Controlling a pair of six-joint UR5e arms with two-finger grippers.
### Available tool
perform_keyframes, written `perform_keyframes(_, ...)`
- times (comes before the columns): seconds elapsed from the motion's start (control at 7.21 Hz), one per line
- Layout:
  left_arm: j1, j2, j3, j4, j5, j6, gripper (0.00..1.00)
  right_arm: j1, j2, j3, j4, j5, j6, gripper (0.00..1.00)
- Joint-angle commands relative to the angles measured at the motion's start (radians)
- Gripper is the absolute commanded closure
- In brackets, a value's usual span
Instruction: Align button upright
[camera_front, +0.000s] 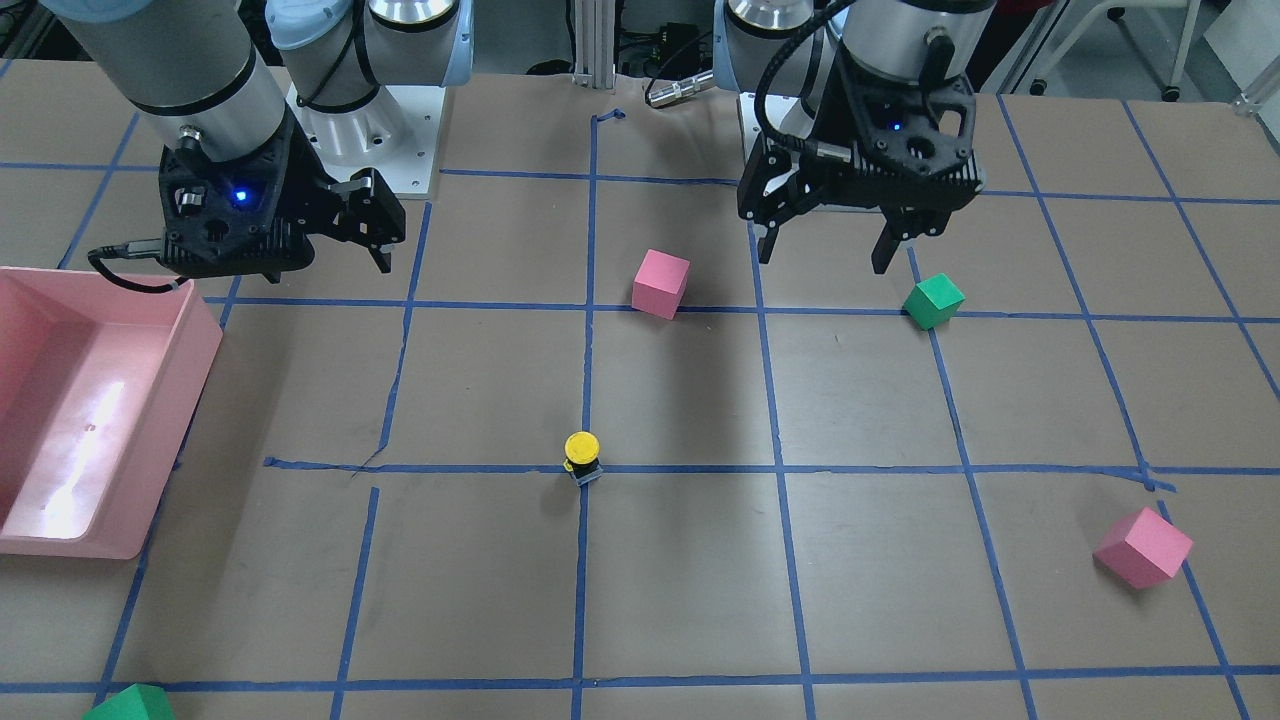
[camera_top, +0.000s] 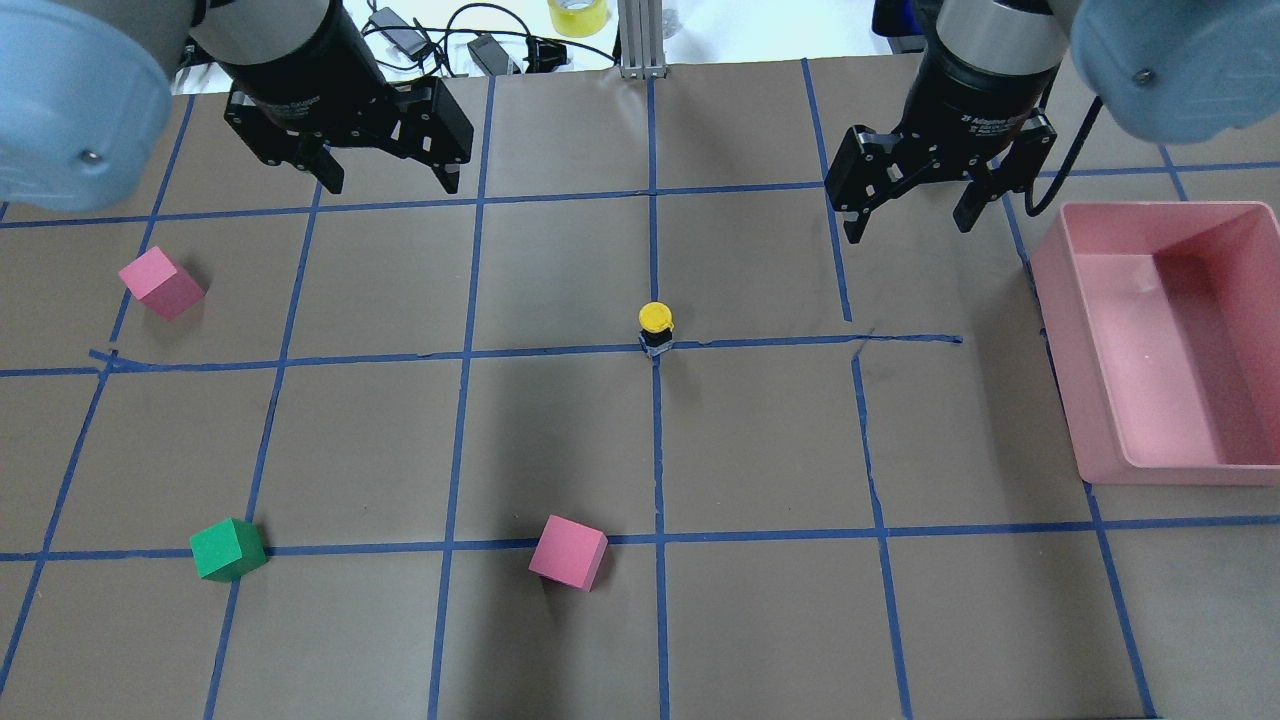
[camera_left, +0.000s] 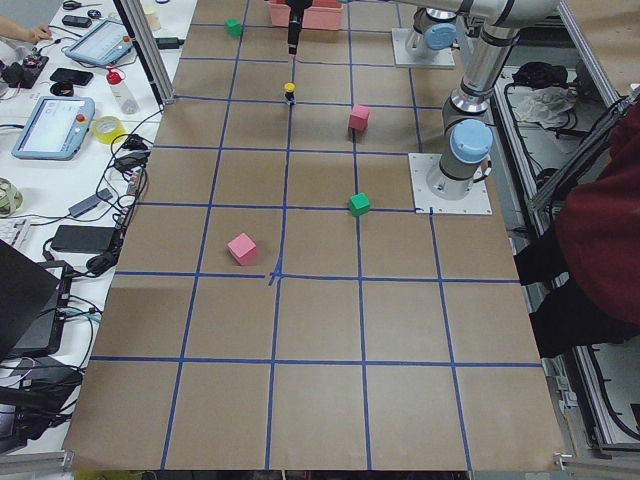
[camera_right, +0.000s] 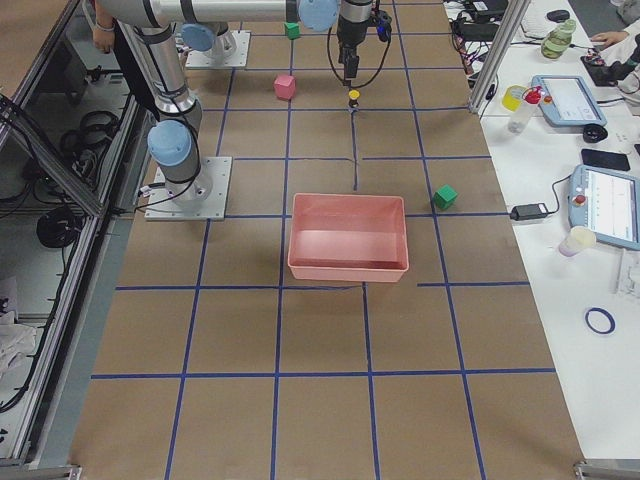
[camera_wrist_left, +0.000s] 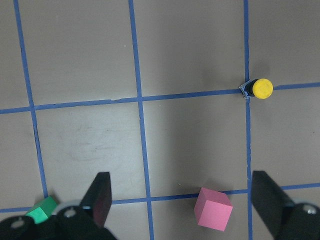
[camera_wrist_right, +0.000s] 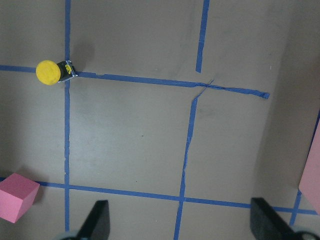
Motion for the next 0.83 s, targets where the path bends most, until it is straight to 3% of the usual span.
perform_keyframes(0.0,0.001,-0.016,-0.072,0.105,-0.002,-0.006,0.0,-0.001,0.0,0.004,0.0,-0.002,0.0,0.0)
perform_keyframes(0.42,0.006,-0.006,-0.052,0.056,-0.011,0.004,0.0,-0.003,0.0,0.021,-0.003,0.001,0.002,0.0)
perform_keyframes(0.69,0.011,0.007,-0.037,-0.042,0.025,0.004,0.0,-0.003,-0.001,0.041,-0.052,-0.005,0.005,0.0)
